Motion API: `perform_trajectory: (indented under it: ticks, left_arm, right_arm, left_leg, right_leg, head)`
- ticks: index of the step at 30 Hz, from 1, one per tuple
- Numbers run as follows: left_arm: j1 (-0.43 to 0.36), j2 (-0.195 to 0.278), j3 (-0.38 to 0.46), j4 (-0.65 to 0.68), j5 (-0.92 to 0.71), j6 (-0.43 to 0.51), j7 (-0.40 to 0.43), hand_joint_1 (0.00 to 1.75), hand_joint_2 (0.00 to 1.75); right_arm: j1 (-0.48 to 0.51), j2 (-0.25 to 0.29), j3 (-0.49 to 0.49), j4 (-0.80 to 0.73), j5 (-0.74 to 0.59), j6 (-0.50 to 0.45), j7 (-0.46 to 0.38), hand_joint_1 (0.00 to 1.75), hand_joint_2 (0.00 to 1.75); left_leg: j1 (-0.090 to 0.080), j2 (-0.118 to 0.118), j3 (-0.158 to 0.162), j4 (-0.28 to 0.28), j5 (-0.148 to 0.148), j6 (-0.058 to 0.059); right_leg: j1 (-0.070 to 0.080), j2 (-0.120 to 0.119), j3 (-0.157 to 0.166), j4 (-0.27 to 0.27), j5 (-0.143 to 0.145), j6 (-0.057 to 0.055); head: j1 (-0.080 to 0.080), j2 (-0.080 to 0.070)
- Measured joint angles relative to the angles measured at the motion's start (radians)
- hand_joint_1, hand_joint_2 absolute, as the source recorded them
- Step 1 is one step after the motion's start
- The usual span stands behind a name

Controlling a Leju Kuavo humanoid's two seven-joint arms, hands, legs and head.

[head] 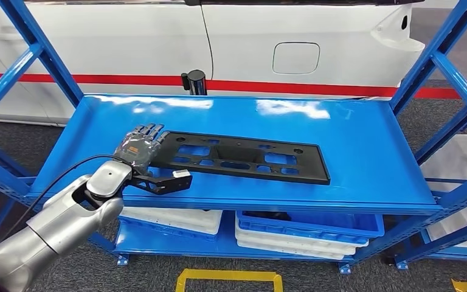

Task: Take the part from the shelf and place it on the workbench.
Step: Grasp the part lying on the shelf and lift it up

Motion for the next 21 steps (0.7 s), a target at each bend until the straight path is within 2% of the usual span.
perform_trajectory:
  ticks: [2,5,7,8,9,10,12,13,14,15,16,19,20,21]
  left_arm:
    - [-0.003,-0.001,-0.001,0.000,-0.002,0.001,-0.002,0.00,1.75]
    - [-0.006,-0.004,-0.003,-0.001,-0.004,0.003,-0.006,0.00,1.75]
    - [-0.005,-0.005,-0.004,-0.001,-0.004,0.003,-0.007,0.00,1.75]
    - [-0.006,-0.005,-0.003,-0.001,-0.005,0.003,-0.007,0.00,1.75]
    - [-0.007,-0.006,-0.003,-0.001,-0.006,0.004,-0.007,0.00,1.75]
    - [-0.006,-0.006,-0.003,-0.001,-0.007,0.004,-0.007,0.00,1.75]
    - [-0.003,-0.006,-0.004,-0.002,-0.010,0.004,-0.008,0.00,1.75]
    - [-0.001,-0.006,-0.005,-0.002,-0.010,0.004,-0.009,0.00,1.75]
    - [0.000,-0.006,-0.007,-0.002,-0.012,0.004,-0.011,0.00,1.75]
    - [0.001,-0.006,-0.009,-0.002,-0.013,0.004,-0.015,0.00,1.75]
    - [0.001,-0.007,-0.011,-0.002,-0.015,0.004,-0.018,0.00,1.75]
    - [-0.002,-0.012,-0.012,-0.002,-0.018,0.005,-0.026,0.00,1.75]
    - [-0.003,-0.014,-0.012,-0.002,-0.018,0.005,-0.027,0.00,1.75]
    - [-0.004,-0.016,-0.012,-0.002,-0.018,0.006,-0.027,0.00,1.75]
  right_arm:
    - [-0.002,-0.001,0.000,0.000,0.000,0.000,-0.001,0.00,0.00]
    - [-0.001,0.001,0.000,0.000,0.000,0.000,-0.001,0.00,0.00]
    - [0.000,0.001,0.000,0.000,0.000,0.000,-0.001,0.00,0.00]
    - [-0.001,0.001,0.000,0.000,0.000,0.000,-0.001,0.00,0.00]
    - [-0.001,0.001,0.000,0.000,0.000,0.000,-0.001,0.00,0.00]
    - [-0.001,0.001,0.000,0.000,0.000,0.000,-0.001,0.00,0.00]
    - [-0.001,0.001,0.000,0.000,-0.001,0.000,-0.002,0.00,0.00]
    - [0.000,0.001,0.000,0.000,-0.001,0.000,-0.002,0.00,0.00]
    - [0.000,0.001,0.000,0.000,-0.002,0.000,-0.002,0.00,0.00]
    - [0.001,0.001,0.000,0.000,-0.002,0.000,-0.003,0.00,0.00]
    - [0.001,0.001,0.000,0.000,-0.003,0.000,-0.003,0.00,0.00]
    - [0.000,0.002,0.000,0.000,-0.003,0.000,-0.005,0.00,0.00]
    - [-0.001,0.003,0.000,0.000,-0.002,0.000,-0.006,0.00,0.00]
    - [-0.002,0.003,0.000,0.000,-0.002,0.000,-0.007,0.00,0.00]
  left_leg:
    - [0.000,-0.001,0.001,-0.002,-0.001,-0.006]
    - [0.000,-0.001,-0.005,-0.002,0.001,-0.020]
    - [0.001,-0.001,-0.007,-0.001,-0.001,-0.028]
    - [0.002,-0.001,-0.013,0.014,-0.013,-0.032]
    - [0.003,0.000,-0.027,0.046,-0.033,-0.036]
    - [0.005,0.000,-0.052,0.104,-0.063,-0.041]
    - [0.006,0.000,-0.119,0.249,-0.125,-0.048]
    - [0.006,0.000,-0.149,0.310,-0.144,-0.050]
    - [0.006,0.000,-0.164,0.338,-0.148,-0.050]
    - [0.006,0.000,-0.165,0.334,-0.138,-0.048]
    - [0.005,0.000,-0.146,0.289,-0.112,-0.045]
    - [0.000,0.001,-0.034,0.060,-0.019,-0.029]
    - [-0.004,0.000,-0.011,0.013,-0.004,-0.025]
    - [-0.008,0.000,0.000,-0.010,0.001,-0.022]
  right_leg:
    - [0.003,0.001,0.051,-0.101,0.029,-0.005]
    - [0.012,0.005,0.053,-0.115,0.032,-0.017]
    - [0.010,0.005,0.051,-0.117,0.036,-0.027]
    - [0.008,0.005,0.051,-0.118,0.038,-0.032]
    - [0.006,0.005,0.052,-0.120,0.039,-0.037]
    - [0.006,0.005,0.052,-0.120,0.040,-0.040]
    - [0.007,0.004,0.052,-0.120,0.040,-0.044]
    - [0.007,0.004,0.052,-0.120,0.040,-0.045]
    - [0.008,0.004,0.052,-0.120,0.039,-0.045]
    - [0.009,0.004,0.052,-0.120,0.039,-0.045]
    - [0.009,0.005,0.053,-0.120,0.039,-0.045]
    - [0.009,0.005,0.059,-0.124,0.040,-0.042]
    - [0.009,0.005,0.059,-0.127,0.041,-0.038]
    - [0.008,0.005,0.060,-0.130,0.042,-0.034]
  head:
    - [0.000,0.000]
    - [0.000,0.000]
    - [0.001,0.000]
    - [0.000,0.000]
    - [0.000,0.000]
    - [-0.001,0.000]
    - [-0.002,0.000]
    - [-0.003,0.000]
    - [-0.003,0.000]
    - [-0.003,0.000]
    - [-0.003,0.000]
    - [-0.003,0.000]
    - [-0.003,0.000]
    - [-0.003,0.000]
